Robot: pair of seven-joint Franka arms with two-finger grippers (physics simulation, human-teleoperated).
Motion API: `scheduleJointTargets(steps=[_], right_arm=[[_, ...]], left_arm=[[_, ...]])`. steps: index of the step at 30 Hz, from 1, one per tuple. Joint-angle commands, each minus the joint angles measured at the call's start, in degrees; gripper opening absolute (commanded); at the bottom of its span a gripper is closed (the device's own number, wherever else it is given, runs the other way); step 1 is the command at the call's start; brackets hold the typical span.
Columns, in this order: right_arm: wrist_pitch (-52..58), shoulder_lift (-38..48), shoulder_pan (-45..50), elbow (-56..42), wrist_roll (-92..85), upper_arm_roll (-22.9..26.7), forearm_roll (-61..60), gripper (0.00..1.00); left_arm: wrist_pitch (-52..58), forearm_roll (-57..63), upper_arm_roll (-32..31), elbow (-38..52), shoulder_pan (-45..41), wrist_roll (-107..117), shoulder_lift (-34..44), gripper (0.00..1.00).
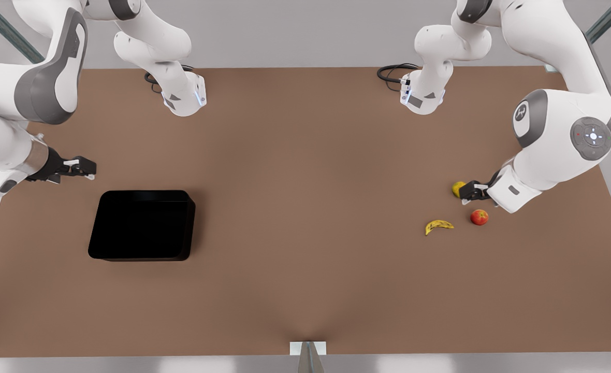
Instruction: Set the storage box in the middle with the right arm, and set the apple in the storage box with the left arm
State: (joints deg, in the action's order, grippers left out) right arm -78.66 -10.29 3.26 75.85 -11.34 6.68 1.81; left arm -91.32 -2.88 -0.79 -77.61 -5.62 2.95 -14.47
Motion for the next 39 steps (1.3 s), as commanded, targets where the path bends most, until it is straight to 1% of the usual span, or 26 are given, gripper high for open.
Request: scheduleJointTargets(steps=[1,3,4,5,6,7,8,10,11,13,14,15,16,17,18,19,22,26,27,28,29,31,32,34,38,39], right_arm=[[0.0,0.0,-0.09,-0.09,0.0,0.0,0.04,1.0],[-0.26,-1.22,-0.18,0.52,0.26,0.0,0.04,1.0],[-2.98,-3.51,-0.71,3.59,0.7,0.44,0.04,1.0],[-12.99,-4.13,-1.59,12.11,0.79,0.71,2.14,1.0],[-17.04,-3.86,-3.34,18.27,0.88,1.5,2.06,1.0],[-20.56,-2.99,-4.05,22.67,0.88,1.67,1.88,1.0],[-25.92,-1.67,-5.28,28.47,0.88,1.67,1.88,1.0],[-33.04,-2.46,-6.77,33.66,0.79,2.55,1.88,1.0],[-34.98,-4.65,-6.86,34.28,0.88,3.34,1.88,1.0],[-38.85,-8.25,-6.86,34.45,0.26,5.36,1.71,1.0],[-40.08,-8.61,-6.86,34.89,0.26,5.63,1.27,1.0],[-42.53,-8.61,-6.77,36.12,0.18,6.24,1.27,1.0],[-46.04,-8.7,-6.77,37.96,0.0,6.68,1.27,1.0],[-50.79,-8.78,-6.68,40.86,0.0,7.82,1.27,1.0],[-51.77,-9.66,-6.86,41.57,0.0,7.91,1.18,1.0],[-51.77,-10.01,-6.77,41.75,0.0,8.62,1.18,1.0],[-51.86,-13.62,-6.77,41.31,0.0,9.5,0.57,1.0],[-52.91,-16.08,-6.77,41.04,0.0,9.5,0.57,1.0],[-52.91,-16.17,-6.77,41.04,-0.09,9.5,0.57,0.93],[-52.82,-16.17,-6.77,41.04,-0.79,9.5,0.57,0.82],[-52.82,-16.26,-6.77,41.04,-1.32,9.5,0.65,0.65],[-52.73,-16.69,-6.77,40.87,-2.2,9.5,0.57,0.52],[-52.73,-16.87,-6.77,40.87,-2.2,9.5,0.57,0.5],[-52.73,-17.05,-6.77,40.6,-2.29,9.5,0.57,0.47],[-52.65,-18.19,-6.77,40.34,-2.81,9.5,0.74,0.34],[-52.56,-18.28,-6.77,39.99,-2.81,9.5,0.74,0.33]], left_arm=[[0.0,0.15,0.0,0.0,0.0,-0.05,-0.03,1.0],[1.67,0.42,0.0,-0.09,0.0,-0.14,-0.21,1.0],[3.78,0.16,1.31,-0.09,0.0,0.39,-0.3,1.0],[3.78,-4.31,4.48,-0.09,0.0,5.3,-1.7,1.0],[3.17,-10.12,7.38,-0.09,0.0,14.96,-3.11,1.0],[2.81,-12.06,8.08,-0.09,0.0,24.01,-5.22,1.0],[1.41,-18.99,10.1,0.0,0.17,34.57,-7.94,1.0],[1.41,-33.23,16.08,-1.31,0.35,37.3,-10.93,1.0],[1.93,-39.39,17.75,-3.07,0.44,40.29,-12.51,1.0],[2.2,-49.41,17.84,-6.59,3.86,42.84,-14.97,1.0],[4.56,-53.36,17.84,-8.26,5.18,42.75,-16.82,1.0],[9.49,-55.74,17.84,-9.49,7.9,42.58,-18.49,1.0],[9.84,-58.37,17.84,-12.73,10.71,42.14,-18.49,1.0],[12.39,-60.75,17.84,-14.68,12.39,41.96,-20.25,1.0],[13.45,-60.66,17.93,-15.29,13.27,41.7,-21.65,1.0],[13.1,-60.66,17.93,-15.29,15.37,40.91,-22.53,1.0],[11.69,-61.63,18.37,-14.24,17.93,34.4,-25.96,1.0],[12.39,-63.12,18.46,-14.24,18.28,34.76,-29.3,1.0],[12.22,-63.04,18.46,-14.24,18.28,34.4,-29.92,1.0],[11.78,-62.95,18.46,-14.24,18.28,34.32,-30.36,1.0],[11.69,-62.86,18.46,-14.24,19.16,34.05,-30.62,1.0],[12.13,-62.34,18.81,-14.24,19.42,32.38,-30.62,1.0],[12.57,-61.63,20.21,-14.41,19.42,32.56,-30.62,1.0],[13.18,-60.31,20.3,-14.94,19.42,32.47,-30.71,1.0],[13.01,-59.35,20.13,-14.94,19.42,31.77,-32.38,1.0],[12.39,-58.82,20.04,-14.85,19.42,31.77,-32.99,1.0]])
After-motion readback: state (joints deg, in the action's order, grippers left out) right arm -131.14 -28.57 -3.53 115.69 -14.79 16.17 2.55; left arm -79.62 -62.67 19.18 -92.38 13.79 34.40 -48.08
